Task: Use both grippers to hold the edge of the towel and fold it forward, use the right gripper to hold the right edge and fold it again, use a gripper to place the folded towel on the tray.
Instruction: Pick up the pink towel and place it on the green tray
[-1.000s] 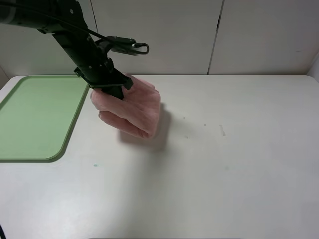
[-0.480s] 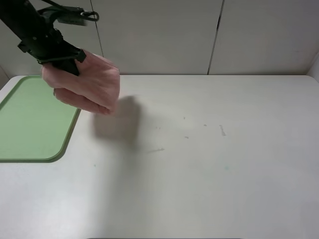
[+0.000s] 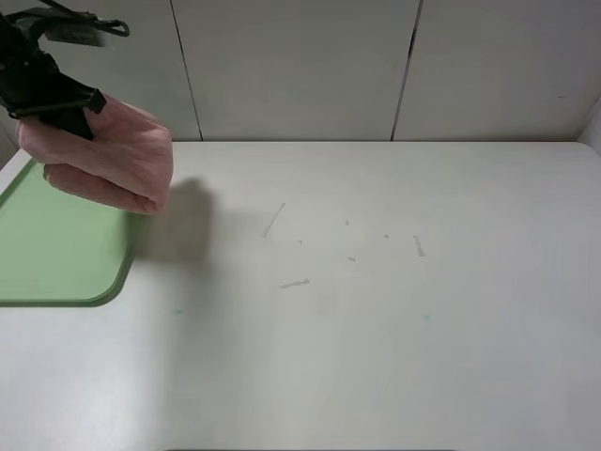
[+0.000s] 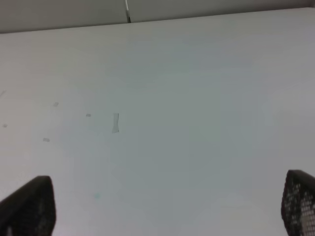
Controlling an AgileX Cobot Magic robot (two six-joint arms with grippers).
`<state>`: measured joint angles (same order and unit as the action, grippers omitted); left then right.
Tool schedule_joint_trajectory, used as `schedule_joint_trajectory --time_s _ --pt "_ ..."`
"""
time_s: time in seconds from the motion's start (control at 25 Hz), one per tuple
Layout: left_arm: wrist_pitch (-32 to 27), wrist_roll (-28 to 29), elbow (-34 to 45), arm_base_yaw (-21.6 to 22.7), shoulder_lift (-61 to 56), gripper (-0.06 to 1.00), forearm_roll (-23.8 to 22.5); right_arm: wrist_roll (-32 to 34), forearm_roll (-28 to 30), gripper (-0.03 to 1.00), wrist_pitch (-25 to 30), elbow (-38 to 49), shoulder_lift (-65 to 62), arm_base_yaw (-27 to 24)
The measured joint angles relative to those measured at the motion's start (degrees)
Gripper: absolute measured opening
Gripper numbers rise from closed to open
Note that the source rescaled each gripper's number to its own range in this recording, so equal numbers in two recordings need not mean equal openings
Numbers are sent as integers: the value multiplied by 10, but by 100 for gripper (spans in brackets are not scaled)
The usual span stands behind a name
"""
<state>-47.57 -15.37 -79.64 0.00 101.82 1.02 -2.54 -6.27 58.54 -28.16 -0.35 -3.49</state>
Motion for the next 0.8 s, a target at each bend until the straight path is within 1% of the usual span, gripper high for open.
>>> schedule_joint_trajectory --time_s 0.24,0.4,0.8 --pt "29 -1 0 28 0 22 -20 0 0 100 0 0 0 0" --pt "49 -1 0 41 15 22 -24 0 0 100 0 0 0 0" --pt "81 -2 0 46 101 22 -36 1 0 100 -1 0 -1 0"
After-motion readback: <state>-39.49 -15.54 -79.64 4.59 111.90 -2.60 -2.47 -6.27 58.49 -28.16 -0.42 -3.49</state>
